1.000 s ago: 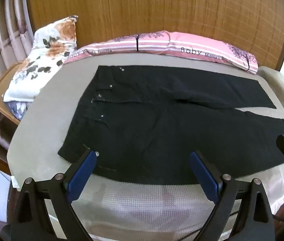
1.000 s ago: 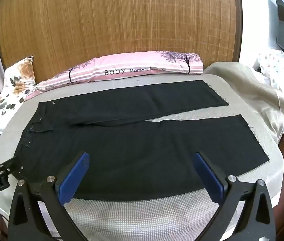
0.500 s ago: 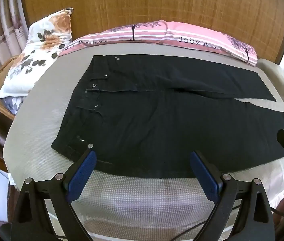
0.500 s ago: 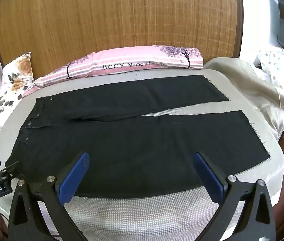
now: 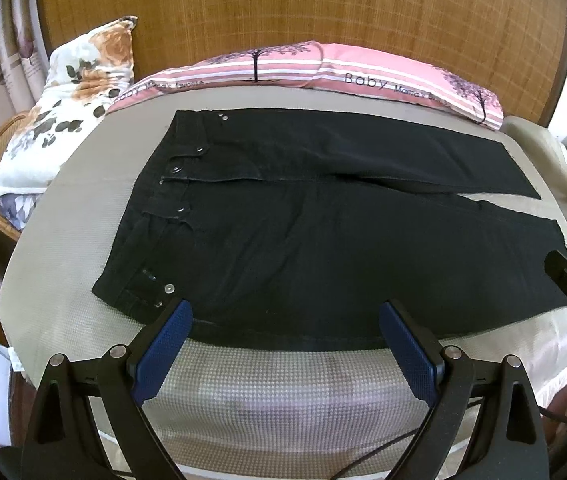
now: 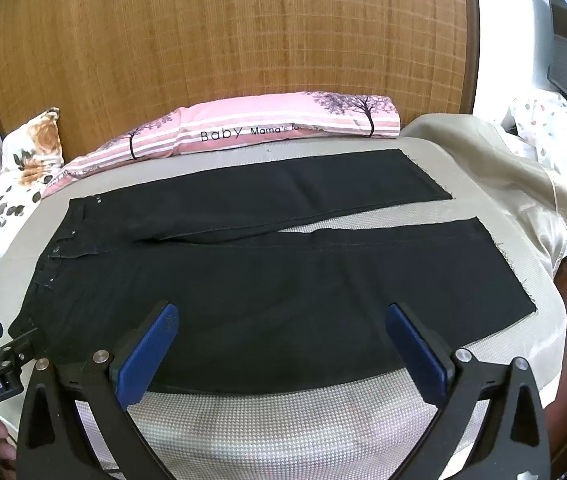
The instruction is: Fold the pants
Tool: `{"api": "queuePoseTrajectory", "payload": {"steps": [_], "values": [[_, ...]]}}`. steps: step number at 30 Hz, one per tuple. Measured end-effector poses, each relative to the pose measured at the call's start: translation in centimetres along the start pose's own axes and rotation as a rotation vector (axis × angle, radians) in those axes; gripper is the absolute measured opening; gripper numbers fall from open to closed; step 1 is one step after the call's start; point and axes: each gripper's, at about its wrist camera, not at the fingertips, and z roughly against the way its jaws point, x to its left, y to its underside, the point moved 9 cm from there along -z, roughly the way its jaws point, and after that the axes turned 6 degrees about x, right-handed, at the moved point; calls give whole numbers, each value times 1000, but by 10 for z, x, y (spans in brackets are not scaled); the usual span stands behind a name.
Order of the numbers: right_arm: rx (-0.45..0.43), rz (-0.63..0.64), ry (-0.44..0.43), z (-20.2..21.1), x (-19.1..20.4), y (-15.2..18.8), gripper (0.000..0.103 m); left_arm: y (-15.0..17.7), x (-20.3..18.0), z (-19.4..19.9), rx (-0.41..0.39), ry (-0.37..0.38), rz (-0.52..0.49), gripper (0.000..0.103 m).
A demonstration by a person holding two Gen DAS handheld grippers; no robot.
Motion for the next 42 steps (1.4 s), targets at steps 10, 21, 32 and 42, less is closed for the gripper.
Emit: {"api": "queuePoseTrajectory", "payload": {"steps": [10,21,32,42], "values": [[1,3,13,4,-1,3,103,2,-3,4,-6,-20,-9,94],[-7,7,22,8,-4,6,103,3,-5,6,-3,-35,-20,94],[-19,26,6,14,0,6,103,4,1,11,-21,-52,-5,94],[-17,48,-13,13,7,6,103,5,8,12,-24,-65,16,94]]}}
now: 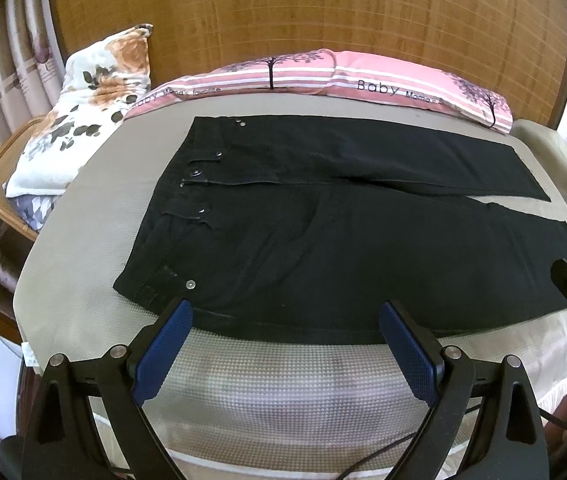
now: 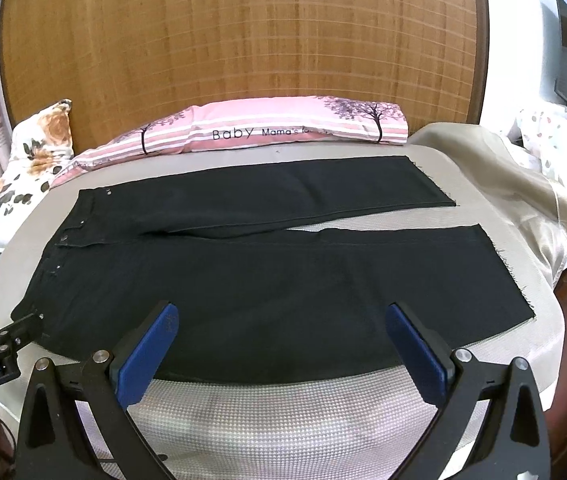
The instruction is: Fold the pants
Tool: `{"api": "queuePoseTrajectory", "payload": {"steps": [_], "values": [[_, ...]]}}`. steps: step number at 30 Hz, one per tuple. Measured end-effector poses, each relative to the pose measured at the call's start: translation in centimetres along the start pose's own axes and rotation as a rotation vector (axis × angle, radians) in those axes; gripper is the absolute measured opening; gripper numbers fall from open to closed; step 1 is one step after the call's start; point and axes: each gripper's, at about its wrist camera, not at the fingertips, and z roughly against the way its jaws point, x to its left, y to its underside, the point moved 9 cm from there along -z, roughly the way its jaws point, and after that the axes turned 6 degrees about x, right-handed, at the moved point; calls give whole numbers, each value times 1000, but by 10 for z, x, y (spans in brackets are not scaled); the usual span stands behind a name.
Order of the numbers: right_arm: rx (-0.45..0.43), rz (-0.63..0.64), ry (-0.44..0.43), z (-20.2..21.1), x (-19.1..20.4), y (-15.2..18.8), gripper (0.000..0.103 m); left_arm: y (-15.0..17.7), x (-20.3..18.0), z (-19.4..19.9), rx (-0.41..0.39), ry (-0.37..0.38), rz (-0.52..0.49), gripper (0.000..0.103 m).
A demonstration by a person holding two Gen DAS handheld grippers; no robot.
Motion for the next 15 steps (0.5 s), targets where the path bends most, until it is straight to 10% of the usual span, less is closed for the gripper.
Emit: {"api": "queuePoseTrajectory", "payload": {"steps": [15], "values": [[8,6,-13,-2,3,3,103,1,5,-3,7,-5,9,94]]}}
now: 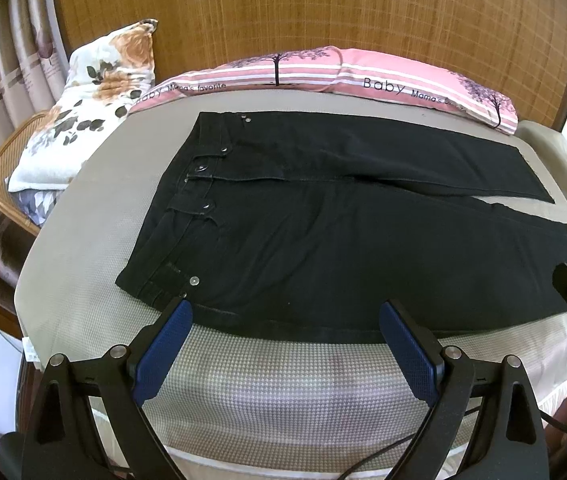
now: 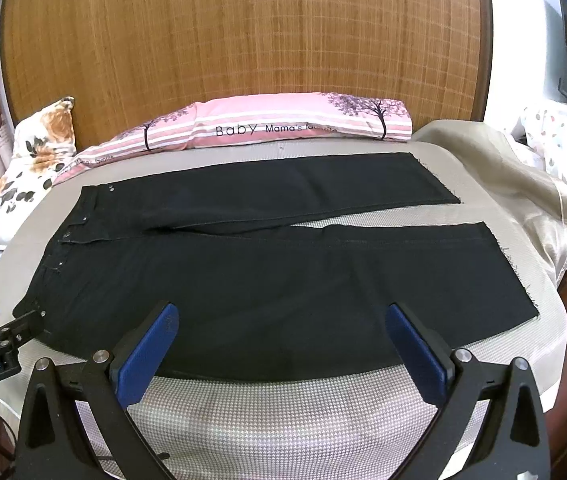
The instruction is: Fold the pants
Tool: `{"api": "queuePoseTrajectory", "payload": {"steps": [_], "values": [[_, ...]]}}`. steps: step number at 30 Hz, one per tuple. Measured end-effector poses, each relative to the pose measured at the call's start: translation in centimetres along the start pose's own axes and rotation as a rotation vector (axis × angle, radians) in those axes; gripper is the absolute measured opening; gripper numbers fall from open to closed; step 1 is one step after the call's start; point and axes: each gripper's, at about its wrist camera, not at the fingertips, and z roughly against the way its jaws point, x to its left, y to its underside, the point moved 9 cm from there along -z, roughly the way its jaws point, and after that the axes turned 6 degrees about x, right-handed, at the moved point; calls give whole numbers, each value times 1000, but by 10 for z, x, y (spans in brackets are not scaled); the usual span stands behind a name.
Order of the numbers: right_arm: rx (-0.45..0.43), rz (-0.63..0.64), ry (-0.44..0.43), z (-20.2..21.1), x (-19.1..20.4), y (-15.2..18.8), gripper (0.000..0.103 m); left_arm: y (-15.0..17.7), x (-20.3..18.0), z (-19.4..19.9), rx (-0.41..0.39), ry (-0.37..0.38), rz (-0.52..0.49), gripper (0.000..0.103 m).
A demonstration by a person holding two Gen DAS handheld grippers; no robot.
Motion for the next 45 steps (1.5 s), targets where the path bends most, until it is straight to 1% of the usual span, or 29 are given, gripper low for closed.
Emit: {"api": "queuePoseTrajectory", "payload": {"steps": [11,16,25,28,30,33,34,37,40,42,44,45], "values": [[10,0,-1,-4,0,3,103,0,1,-1,1,1,3,94],[22,2,-3,-7,2,3,103,2,5,-7,6,8,14,94],[63,-4,9,-18,3,-2,103,-14,13,-18,20,8,44,94],[80,-4,-1,-24,3,-6,103,-23,19,-25,26,13,58,94],[94,3,-16,-29,7,-10,103,-30,24,-27,29,15,71,94],[127,19,-62,-39,17,-18,103,-48,40,-33,26,24,108,94],[144,23,-74,-43,21,-20,103,-57,49,-37,29,32,127,94],[188,45,-114,-56,36,-29,103,-77,72,-45,28,25,166,94],[163,85,-185,-63,54,-46,103,-106,108,-58,14,-1,205,94],[140,115,-228,-70,67,-61,103,-120,124,-66,8,-8,217,93],[181,146,-289,-83,84,-73,103,-139,142,-79,12,9,228,88],[196,149,-301,-88,87,-77,103,-146,146,-85,18,20,231,85]]}}
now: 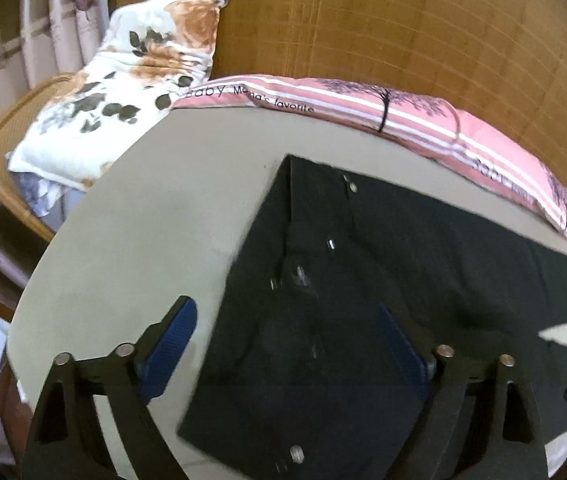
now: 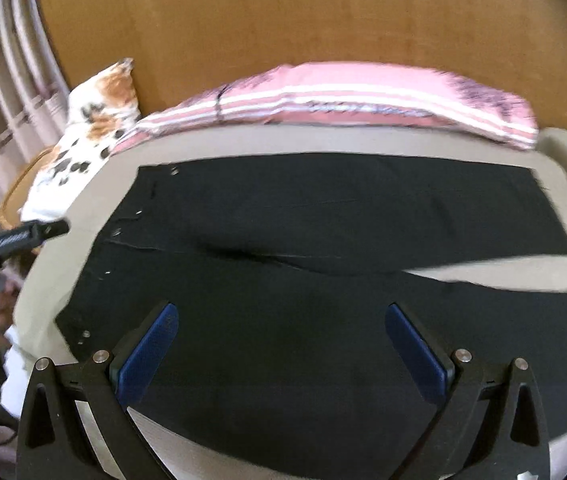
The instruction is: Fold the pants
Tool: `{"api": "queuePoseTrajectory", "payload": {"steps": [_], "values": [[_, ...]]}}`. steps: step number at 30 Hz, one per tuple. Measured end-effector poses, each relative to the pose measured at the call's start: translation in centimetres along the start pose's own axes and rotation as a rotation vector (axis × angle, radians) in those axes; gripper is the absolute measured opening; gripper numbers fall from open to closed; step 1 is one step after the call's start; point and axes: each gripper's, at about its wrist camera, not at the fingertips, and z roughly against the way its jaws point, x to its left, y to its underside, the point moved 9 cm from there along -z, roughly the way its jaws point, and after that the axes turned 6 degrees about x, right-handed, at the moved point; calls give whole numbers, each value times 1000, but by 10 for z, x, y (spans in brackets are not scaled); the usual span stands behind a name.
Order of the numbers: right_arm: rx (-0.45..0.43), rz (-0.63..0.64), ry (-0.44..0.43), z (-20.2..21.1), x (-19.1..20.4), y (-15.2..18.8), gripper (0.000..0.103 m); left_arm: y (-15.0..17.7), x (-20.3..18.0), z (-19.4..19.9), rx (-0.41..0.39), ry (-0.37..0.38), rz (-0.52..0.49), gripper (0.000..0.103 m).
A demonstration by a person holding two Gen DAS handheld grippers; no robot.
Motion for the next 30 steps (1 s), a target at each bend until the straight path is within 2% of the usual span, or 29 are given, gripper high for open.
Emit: {"api": "queuePoseTrajectory", "payload": {"steps": [3,6,9,10,15,22,26,28,30], "values": [[30,-26,-32,-20,6,-26,103,-29,6,-22,24,83,4,72],[64,-87,-92,-39,8,-47,103,-56,4,-50,76,217,17,54],[79,-105,-121,-58,16,-63,103,-74,4,-78,139,315,76,38],[85,-105,-125,-62,17,-67,103,-82,5,-90,162,363,105,36],[128,-97,-133,-93,26,-79,103,-107,8,-128,230,481,179,34],[179,-100,-123,-131,23,-88,103,-122,4,-161,295,552,185,30],[183,-112,-130,-145,19,-98,103,-126,2,-176,315,549,173,29],[180,-116,-133,-148,18,-102,103,-127,-2,-179,320,569,166,23],[176,-112,-140,-150,17,-106,103,-128,-8,-180,327,592,151,21]]}}
